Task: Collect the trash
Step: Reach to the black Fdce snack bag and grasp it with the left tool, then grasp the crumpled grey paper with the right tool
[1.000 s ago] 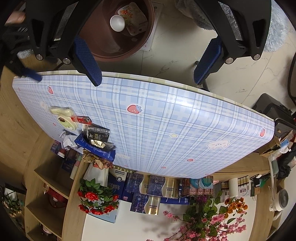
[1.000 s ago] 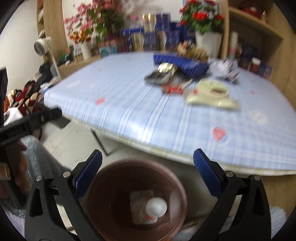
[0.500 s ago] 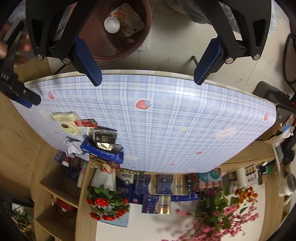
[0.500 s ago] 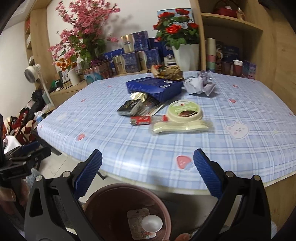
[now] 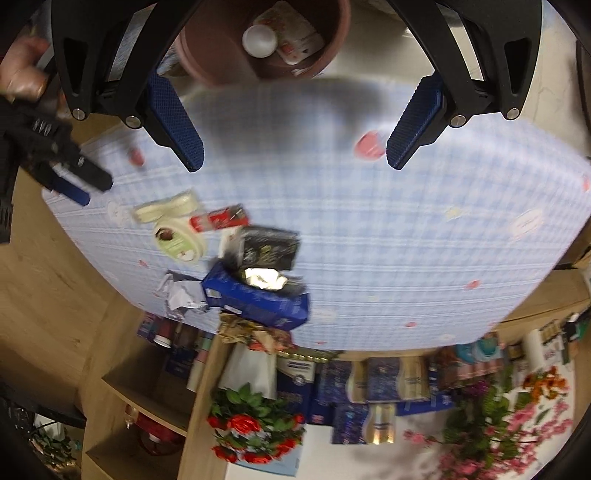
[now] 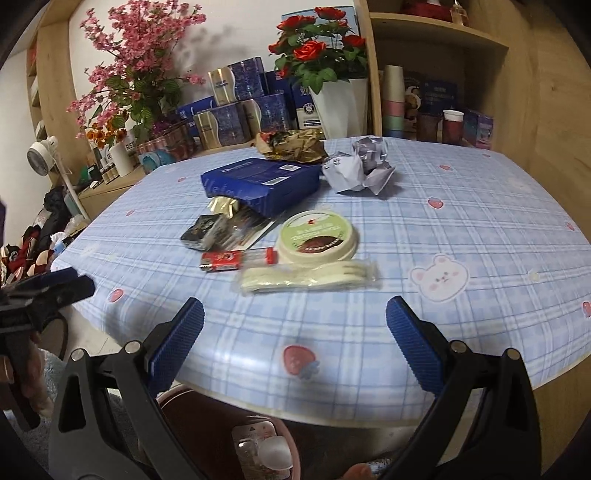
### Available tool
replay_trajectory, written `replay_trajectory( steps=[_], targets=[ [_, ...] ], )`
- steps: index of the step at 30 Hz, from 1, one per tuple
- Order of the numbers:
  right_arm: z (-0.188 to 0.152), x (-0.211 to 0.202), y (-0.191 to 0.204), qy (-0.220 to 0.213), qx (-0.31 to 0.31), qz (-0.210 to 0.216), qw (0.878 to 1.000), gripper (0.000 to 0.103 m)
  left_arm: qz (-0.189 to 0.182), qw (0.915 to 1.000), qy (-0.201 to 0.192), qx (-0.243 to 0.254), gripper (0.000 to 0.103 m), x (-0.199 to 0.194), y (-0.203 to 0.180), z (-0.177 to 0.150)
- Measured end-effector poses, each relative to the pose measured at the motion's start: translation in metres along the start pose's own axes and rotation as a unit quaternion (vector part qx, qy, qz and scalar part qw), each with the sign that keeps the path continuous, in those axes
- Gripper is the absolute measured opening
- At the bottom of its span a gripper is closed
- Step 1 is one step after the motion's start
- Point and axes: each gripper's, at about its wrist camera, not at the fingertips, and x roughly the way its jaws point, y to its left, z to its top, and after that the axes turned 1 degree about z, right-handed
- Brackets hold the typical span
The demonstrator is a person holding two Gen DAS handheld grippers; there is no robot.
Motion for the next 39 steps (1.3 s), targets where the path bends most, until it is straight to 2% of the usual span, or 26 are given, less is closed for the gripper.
replay_trajectory(
  steps=[8, 12, 20, 25, 26, 28, 29, 32, 39],
  targets=[
    [0.016, 0.015, -0.022, 0.011, 0.01, 0.002, 1.0, 0.097, -0.033, 0.9981, 0.052, 0.001, 0.09, 0.077, -0.02, 0.054],
    [0.024, 0.021, -0.035, 0.015, 0.012, 0.0, 1.0, 0.097, -0.029, 0.9966, 0.078, -0.003, 0.09, 0.112, -0.023, 0.069],
    [0.046, 0.035, -0.057, 0.026, 0.021, 0.001, 0.999, 0.097, -0.019, 0.9947, 0.101, 0.006, 0.09, 0.144, -0.021, 0.077],
    [0.056, 0.042, -0.062, 0.033, 0.015, 0.002, 0.999, 0.097, -0.021, 0.9938, 0.109, -0.001, 0.087, 0.152, -0.014, 0.076],
    [0.057, 0.044, -0.062, 0.034, 0.015, 0.003, 0.999, 0.097, -0.024, 0.9938, 0.109, -0.001, 0.083, 0.152, -0.014, 0.077],
    [0.061, 0.048, -0.063, 0.038, 0.017, 0.008, 0.999, 0.097, -0.031, 0.9935, 0.109, 0.006, 0.065, 0.151, -0.014, 0.078],
    [0.062, 0.05, -0.063, 0.04, 0.018, 0.011, 0.999, 0.097, -0.037, 0.9931, 0.111, 0.009, 0.063, 0.15, -0.014, 0.079],
    [0.072, 0.059, -0.066, 0.048, 0.017, 0.016, 0.999, 0.097, -0.054, 0.9928, 0.106, 0.006, 0.06, 0.144, -0.011, 0.078],
    [0.113, 0.082, -0.08, 0.043, 0.0, 0.005, 0.999, 0.097, -0.056, 0.996, 0.069, -0.01, 0.059, 0.118, 0.005, 0.079]
  ],
)
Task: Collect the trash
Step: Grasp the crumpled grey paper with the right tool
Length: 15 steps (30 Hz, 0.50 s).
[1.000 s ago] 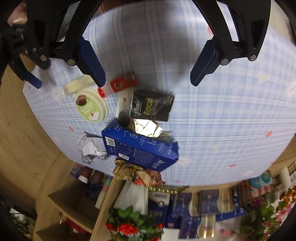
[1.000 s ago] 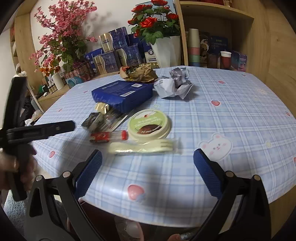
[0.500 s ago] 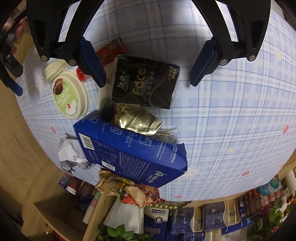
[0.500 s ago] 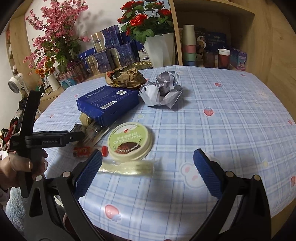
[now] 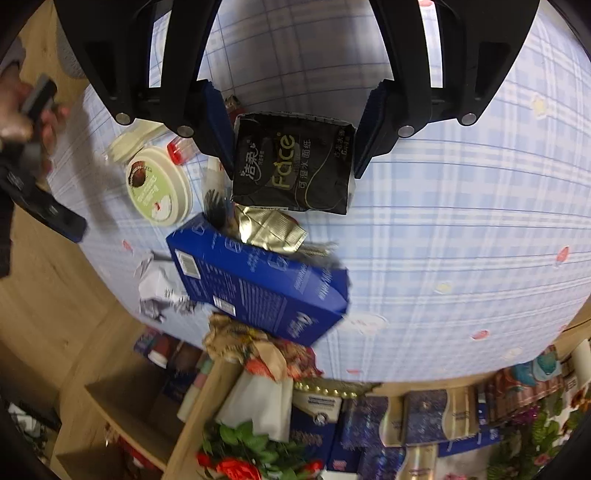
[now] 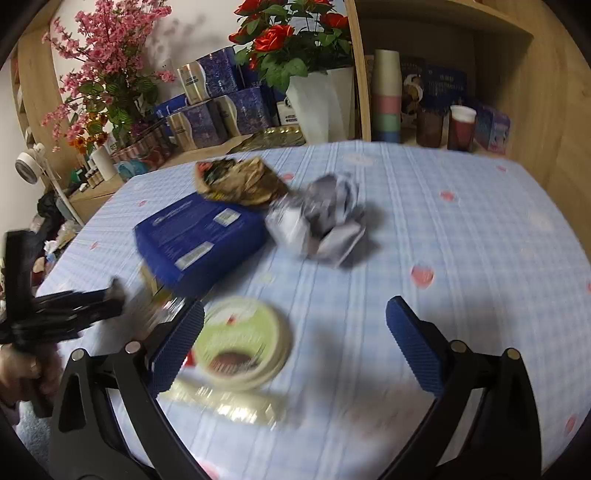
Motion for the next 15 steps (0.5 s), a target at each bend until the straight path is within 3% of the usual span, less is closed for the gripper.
replay_trajectory(
  steps=[7, 15],
  targets=[
    [0.042, 0.049, -0.003, 0.028, -0.065, -0.039, 0.997, 0.097, -0.001, 0.9997, -0.023, -0.009, 0.059, -0.025, 0.015, -0.005],
    [0.053, 0.109, 0.013, 0.084, -0.187, -0.092, 0.974, 0.097, -0.003, 0.9992, -0.026, -0.03, 0.059, -0.038, 0.034, -0.014]
  ],
)
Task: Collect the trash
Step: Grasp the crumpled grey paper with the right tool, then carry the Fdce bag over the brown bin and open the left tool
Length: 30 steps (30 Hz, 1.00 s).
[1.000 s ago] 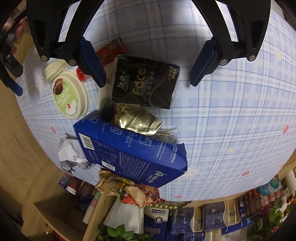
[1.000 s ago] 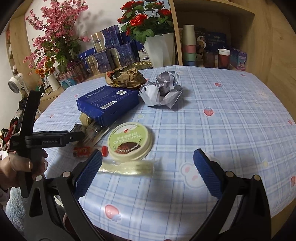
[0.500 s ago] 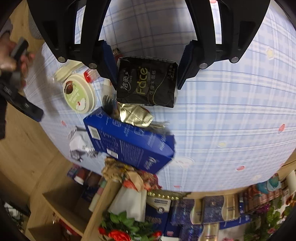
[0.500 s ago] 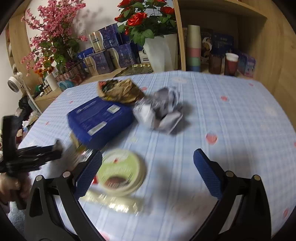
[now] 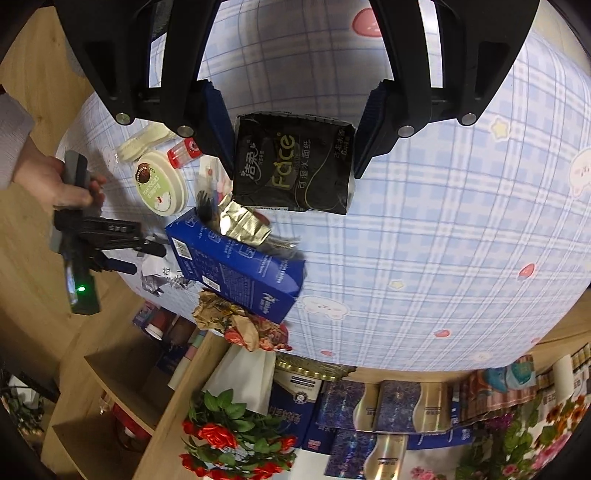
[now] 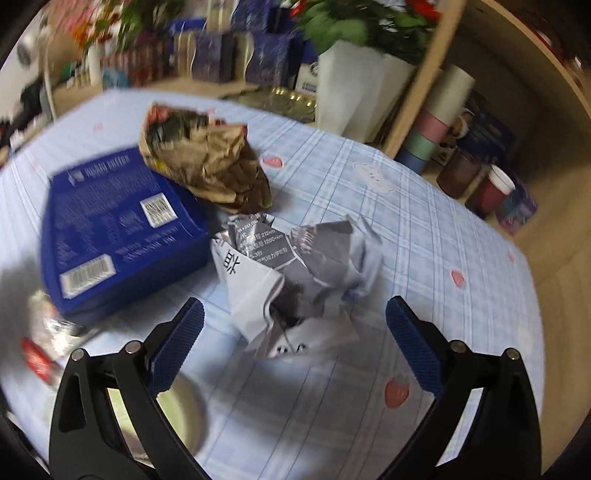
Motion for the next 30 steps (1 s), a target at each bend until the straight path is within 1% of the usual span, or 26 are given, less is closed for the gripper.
replay_trajectory(
  steps=[2, 6, 7, 8, 9, 10, 11, 21, 30],
  targets=[
    [0.003, 0.011, 0.001, 0.012, -0.002, -0.008, 1.0, 0.097, 0.004, 1.0, 0.001, -0.001, 0.059, -0.001, 0.003, -0.002],
    [0.01, 0.021, -0.005, 0.023, 0.031, -0.004, 0.999, 0.097, 0.008, 0.9999, 0.003, -0.008, 0.059, -0.003, 0.01, -0.005],
    [0.01, 0.024, -0.006, 0.029, 0.039, -0.004, 0.999, 0.092, 0.009, 0.9999, 0.003, -0.009, 0.059, -0.004, 0.011, -0.006],
    [0.01, 0.025, -0.005, 0.03, 0.041, 0.003, 0.999, 0.082, 0.01, 0.9999, 0.002, -0.009, 0.059, -0.005, 0.011, -0.007],
    [0.01, 0.024, -0.005, 0.03, 0.039, 0.012, 0.999, 0.067, 0.01, 0.9999, 0.001, -0.01, 0.059, -0.006, 0.012, -0.007],
    [0.01, 0.024, -0.003, 0.036, 0.035, 0.012, 0.999, 0.067, 0.01, 0.9999, 0.001, -0.009, 0.059, -0.007, 0.012, -0.007],
    [0.01, 0.022, -0.002, 0.033, 0.034, 0.012, 0.999, 0.066, 0.01, 0.9999, 0.0, -0.009, 0.059, -0.009, 0.012, -0.008],
    [-0.002, -0.02, -0.006, -0.01, 0.065, 0.029, 0.997, 0.065, 0.005, 1.0, -0.003, -0.004, 0.059, -0.021, 0.005, -0.018],
    [-0.028, -0.067, 0.012, -0.038, 0.078, 0.054, 0.995, 0.065, -0.001, 0.9998, -0.014, 0.011, 0.059, -0.047, -0.008, -0.034]
  ],
)
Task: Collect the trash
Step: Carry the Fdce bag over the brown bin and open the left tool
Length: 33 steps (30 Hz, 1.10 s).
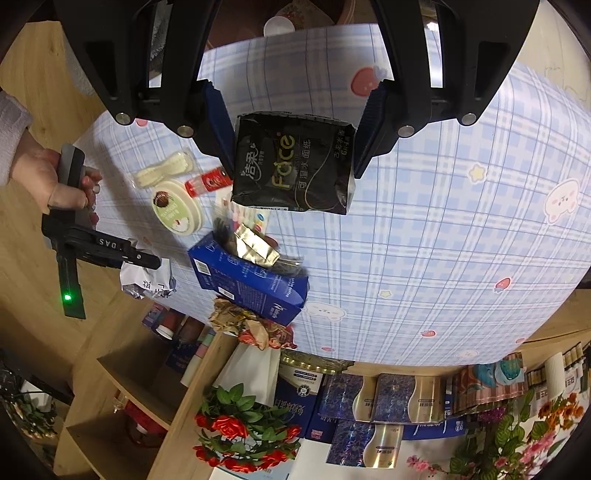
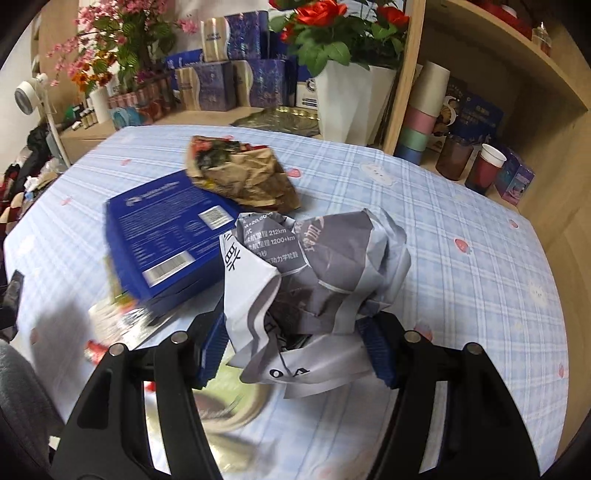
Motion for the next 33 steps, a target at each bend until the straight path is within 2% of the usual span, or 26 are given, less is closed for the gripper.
replay_trajectory(
  steps=[9, 15, 24, 33],
  targets=[
    [-0.028, -0.047, 0.036, -0.026, 0.012, 0.042, 0.999, 0.065, -0.008, 0.9999, -0.009, 0.01, 0.059, -0.029, -0.006, -0.02],
    [-0.055, -0.08, 0.066, -0.045, 0.022, 0.078, 0.996, 0.065, -0.019, 0.9997, 0.001, 0.014, 0.059, -0.042, -0.009, -0.044],
    [-0.095, -0.117, 0.113, -0.061, 0.022, 0.111, 0.992, 0.065, -0.038, 0.9976, 0.049, 0.03, 0.059, -0.041, -0.024, -0.096],
    [-0.126, -0.14, 0.133, -0.072, 0.04, 0.126, 0.989, 0.065, -0.046, 0.9936, 0.098, 0.033, 0.059, -0.022, -0.033, -0.142]
  ],
)
